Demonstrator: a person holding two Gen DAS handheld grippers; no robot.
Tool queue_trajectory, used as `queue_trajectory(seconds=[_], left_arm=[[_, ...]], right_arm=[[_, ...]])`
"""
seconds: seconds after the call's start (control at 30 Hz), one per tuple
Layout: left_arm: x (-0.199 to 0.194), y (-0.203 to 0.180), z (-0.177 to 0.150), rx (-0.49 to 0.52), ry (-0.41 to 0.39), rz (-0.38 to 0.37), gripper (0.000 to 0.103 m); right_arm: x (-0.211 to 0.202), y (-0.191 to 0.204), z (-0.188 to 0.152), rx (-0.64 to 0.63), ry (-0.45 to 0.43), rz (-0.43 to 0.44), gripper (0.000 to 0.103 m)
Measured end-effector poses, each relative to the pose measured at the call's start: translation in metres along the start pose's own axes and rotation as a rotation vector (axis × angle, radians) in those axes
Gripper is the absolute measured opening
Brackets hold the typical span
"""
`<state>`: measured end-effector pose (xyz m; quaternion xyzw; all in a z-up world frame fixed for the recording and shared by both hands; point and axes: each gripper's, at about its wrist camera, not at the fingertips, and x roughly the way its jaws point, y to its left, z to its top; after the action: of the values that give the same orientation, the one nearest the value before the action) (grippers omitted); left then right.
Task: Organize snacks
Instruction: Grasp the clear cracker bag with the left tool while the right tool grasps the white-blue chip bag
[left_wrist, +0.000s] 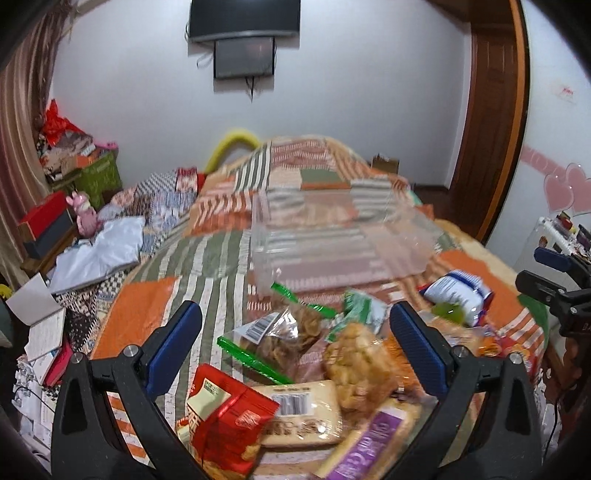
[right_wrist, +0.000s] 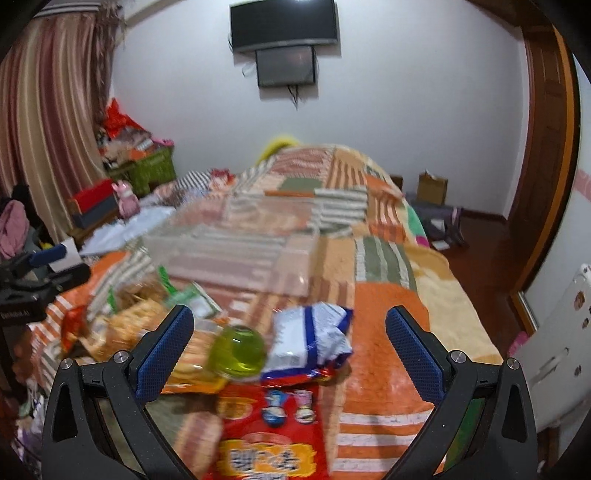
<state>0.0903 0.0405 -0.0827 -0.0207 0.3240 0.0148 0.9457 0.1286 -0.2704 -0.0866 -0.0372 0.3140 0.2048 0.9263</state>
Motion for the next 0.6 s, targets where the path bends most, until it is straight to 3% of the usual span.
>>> queue_trajectory(seconds=[0.13, 0.23, 0.6], left_arm=[[0.026, 0.009, 0.003, 0.006, 0.078, -0.009, 0.103], [0.045, 0.016, 0.008, 0.018, 0.137, -0.012, 0.096], [0.104, 0.033, 0.005, 0.011, 0.357, -0.078, 0.089]], right_arm=[[0.018, -0.013, 0.000, 0.012, 0.072, 0.008, 0.103], [0.032, -0.020, 0.001, 0.011, 0.123, 0.006, 0.103], [0.079, -0.033, -0.003, 0.015, 0.264, 0.066, 0.103]])
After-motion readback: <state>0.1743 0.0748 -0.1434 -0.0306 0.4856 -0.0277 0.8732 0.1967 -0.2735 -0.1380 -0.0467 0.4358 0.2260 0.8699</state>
